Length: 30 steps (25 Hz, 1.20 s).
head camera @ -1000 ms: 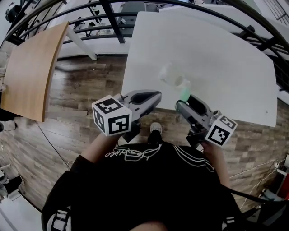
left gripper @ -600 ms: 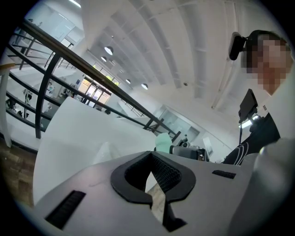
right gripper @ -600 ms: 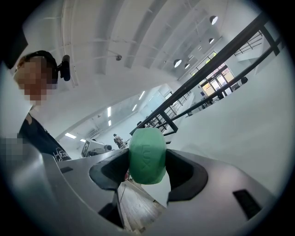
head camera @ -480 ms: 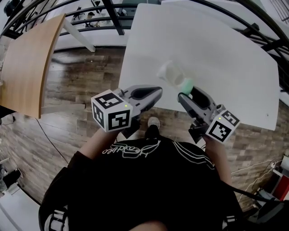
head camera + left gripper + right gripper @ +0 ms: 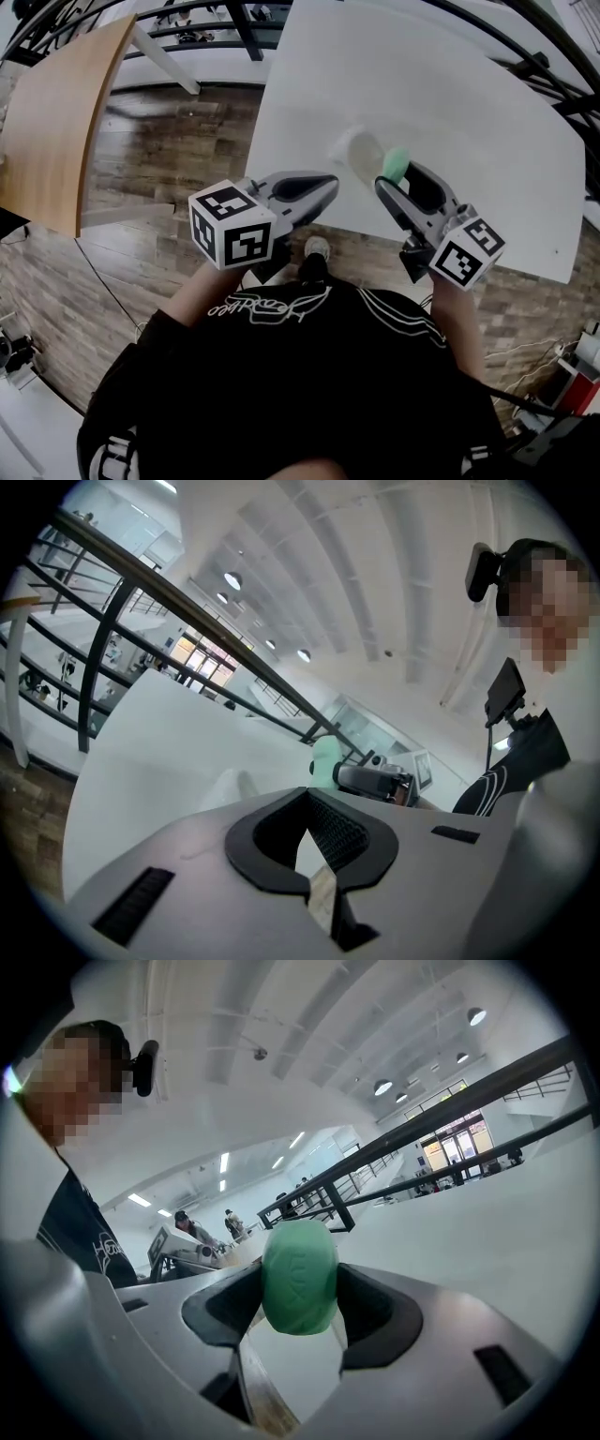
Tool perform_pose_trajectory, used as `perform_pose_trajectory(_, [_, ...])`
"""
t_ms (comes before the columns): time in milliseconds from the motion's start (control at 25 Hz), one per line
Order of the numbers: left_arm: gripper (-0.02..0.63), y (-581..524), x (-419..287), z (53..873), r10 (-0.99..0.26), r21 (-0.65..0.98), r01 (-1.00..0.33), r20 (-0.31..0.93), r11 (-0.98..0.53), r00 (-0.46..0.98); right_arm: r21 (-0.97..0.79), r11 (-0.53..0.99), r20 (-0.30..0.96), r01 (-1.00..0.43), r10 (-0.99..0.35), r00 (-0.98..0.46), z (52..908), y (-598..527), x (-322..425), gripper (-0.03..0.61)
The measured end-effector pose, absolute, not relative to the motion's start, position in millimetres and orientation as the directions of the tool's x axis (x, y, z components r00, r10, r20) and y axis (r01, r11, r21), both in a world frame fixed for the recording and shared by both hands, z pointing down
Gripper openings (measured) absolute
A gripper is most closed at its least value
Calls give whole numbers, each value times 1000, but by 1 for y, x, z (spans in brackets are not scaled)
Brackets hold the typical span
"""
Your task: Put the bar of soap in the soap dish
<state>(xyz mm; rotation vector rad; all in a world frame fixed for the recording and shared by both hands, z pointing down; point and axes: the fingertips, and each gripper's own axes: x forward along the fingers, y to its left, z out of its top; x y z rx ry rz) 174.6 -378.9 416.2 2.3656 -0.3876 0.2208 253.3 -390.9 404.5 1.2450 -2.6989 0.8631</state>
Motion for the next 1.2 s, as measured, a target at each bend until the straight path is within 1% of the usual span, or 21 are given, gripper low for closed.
perform_pose_trajectory(360, [8, -387, 174, 427, -217, 643, -348, 277, -682, 936, -320, 563, 363, -762, -671, -647, 431, -414, 252, 227])
perform_pose_trajectory(640, [8, -392, 174, 436, -214, 652, -346, 276, -675, 937, -266, 564, 441, -782, -650, -619, 460, -427, 252, 227])
perform_pose_trajectory(920, [8, -391, 174, 444, -216, 657, -350, 279, -668, 936, -148, 607, 562, -781, -598, -571, 492, -427, 247, 227])
perform_pose_trajectory(1200, [8, -393, 174, 446, -227, 666, -360, 282, -653, 932, -110, 637, 622, -763, -555, -552, 505, -427, 245, 227])
